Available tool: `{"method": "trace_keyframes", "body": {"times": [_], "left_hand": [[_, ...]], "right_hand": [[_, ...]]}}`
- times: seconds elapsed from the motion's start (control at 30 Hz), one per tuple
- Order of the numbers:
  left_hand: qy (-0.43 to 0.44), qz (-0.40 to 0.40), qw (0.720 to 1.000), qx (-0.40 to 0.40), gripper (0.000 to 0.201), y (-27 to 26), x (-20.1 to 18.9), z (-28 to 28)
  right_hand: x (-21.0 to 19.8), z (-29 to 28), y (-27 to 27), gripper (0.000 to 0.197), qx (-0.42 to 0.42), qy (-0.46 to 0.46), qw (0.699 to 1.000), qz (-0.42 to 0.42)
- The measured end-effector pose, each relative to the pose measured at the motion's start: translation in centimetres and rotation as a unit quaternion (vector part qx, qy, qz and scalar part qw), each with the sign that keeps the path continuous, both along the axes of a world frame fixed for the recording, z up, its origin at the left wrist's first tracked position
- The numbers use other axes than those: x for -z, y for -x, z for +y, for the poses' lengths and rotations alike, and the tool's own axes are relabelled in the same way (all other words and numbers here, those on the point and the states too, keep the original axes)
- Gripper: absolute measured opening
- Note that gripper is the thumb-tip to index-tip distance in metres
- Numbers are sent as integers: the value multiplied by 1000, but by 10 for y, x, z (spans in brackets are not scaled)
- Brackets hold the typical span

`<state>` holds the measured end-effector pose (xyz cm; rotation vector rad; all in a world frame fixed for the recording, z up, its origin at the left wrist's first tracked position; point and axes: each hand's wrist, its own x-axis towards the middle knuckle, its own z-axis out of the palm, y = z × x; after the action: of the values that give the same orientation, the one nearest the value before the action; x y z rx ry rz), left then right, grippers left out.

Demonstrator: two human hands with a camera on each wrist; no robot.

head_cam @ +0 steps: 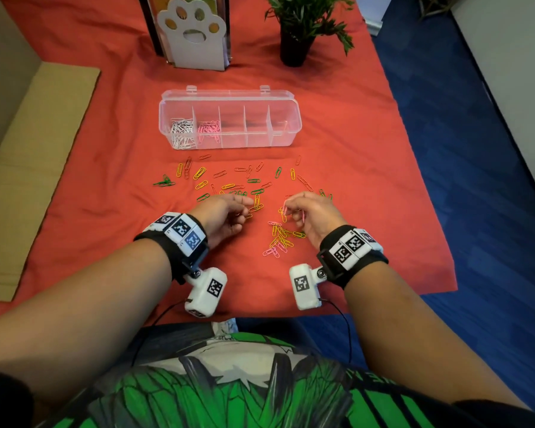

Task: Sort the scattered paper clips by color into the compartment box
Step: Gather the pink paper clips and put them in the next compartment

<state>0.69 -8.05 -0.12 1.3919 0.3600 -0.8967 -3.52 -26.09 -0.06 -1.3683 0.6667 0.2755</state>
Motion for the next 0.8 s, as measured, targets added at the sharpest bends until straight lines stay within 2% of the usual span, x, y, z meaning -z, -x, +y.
{"method": "trace_keyframes", "body": {"times": [0.1, 0.2, 0.3, 0.37, 0.4, 0.47, 0.57, 0.63, 0.7, 0.77, 0.8], "left_hand": [[63, 75, 995, -31, 30, -2, -1, 6], [75, 103, 991, -42, 26, 0, -3, 5], [3, 69, 998, 0, 20, 4, -2, -1], [-111, -28, 991, 67, 19, 9, 7, -4], [-163, -89, 977, 108, 22, 11, 13, -4], [-220, -184, 940, 186, 25, 16, 21, -6], [-287, -276, 872, 284, 19, 26, 20, -12], [-322, -328, 825, 328, 24, 30, 18, -18], [-337, -358, 793, 359, 29, 32, 19, -23], [-347, -371, 774, 377, 26, 30, 22, -23], [-352, -370, 773, 377, 24, 29, 22, -22]], "right_hand": [[1, 0, 1, 25, 44, -97, 994, 18], [0, 0, 2, 25, 54, -130, 990, 27], [-1, -1, 3, 27, 32, -136, 989, 37], [0, -1, 2, 19, 16, -120, 991, 61], [1, -1, 2, 18, -2, -85, 994, 74], [10, 0, 3, 21, -76, 63, 992, 81], [17, 3, 9, 25, -221, 285, 932, 41], [21, 8, 17, 23, -287, 339, 895, 28], [25, 9, 22, 22, -321, 381, 867, 14], [26, 7, 24, 25, -326, 433, 840, 0], [26, 4, 23, 26, -314, 449, 836, -2]]}}
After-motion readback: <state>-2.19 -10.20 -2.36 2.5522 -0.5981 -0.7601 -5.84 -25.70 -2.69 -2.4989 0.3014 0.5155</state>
